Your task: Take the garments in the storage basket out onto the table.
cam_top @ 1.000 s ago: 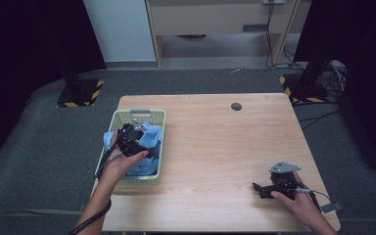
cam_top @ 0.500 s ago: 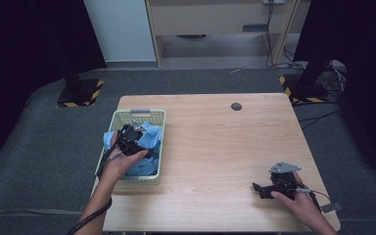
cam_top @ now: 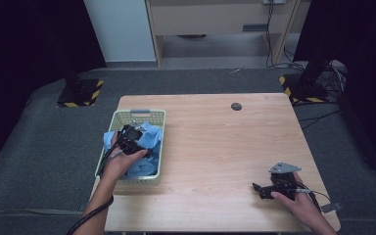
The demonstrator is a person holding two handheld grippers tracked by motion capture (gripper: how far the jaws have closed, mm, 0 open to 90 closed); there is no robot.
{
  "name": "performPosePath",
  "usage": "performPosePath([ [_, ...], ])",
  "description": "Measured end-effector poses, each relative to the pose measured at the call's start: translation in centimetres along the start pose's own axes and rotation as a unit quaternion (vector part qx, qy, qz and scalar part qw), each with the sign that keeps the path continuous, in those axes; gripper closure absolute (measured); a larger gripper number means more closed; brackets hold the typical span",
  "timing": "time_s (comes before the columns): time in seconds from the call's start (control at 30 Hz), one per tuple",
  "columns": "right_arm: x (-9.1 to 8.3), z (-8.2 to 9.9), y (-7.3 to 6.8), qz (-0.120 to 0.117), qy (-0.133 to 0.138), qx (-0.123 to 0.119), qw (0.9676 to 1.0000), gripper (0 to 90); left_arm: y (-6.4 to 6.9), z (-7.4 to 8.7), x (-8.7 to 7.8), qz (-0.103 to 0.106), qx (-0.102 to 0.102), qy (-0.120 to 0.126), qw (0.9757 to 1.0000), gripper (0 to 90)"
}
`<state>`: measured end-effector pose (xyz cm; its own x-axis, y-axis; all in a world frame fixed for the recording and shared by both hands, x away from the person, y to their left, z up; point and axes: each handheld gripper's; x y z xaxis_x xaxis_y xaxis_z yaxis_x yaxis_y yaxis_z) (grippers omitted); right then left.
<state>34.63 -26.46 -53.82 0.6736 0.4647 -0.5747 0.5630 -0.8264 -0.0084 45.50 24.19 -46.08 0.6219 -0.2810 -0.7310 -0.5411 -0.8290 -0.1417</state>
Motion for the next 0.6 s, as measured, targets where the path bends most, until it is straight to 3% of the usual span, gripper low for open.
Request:
performPosePath([
  [0.6,0.0,0.0,0.0,0.0,0.0,0.0,1.0,0.5,-1.2,0.9,2.1,0.001,-0.02,-0.007,0.9998,1.4],
])
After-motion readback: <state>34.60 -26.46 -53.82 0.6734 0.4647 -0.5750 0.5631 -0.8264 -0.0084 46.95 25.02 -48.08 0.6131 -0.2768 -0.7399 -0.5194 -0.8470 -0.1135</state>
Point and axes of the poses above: each handheld gripper's, and its own axes: x roughly forward along the jaws, z roughly out of its underside, y roughly to its right, and after that the axes turned 10 degrees about y, right-handed
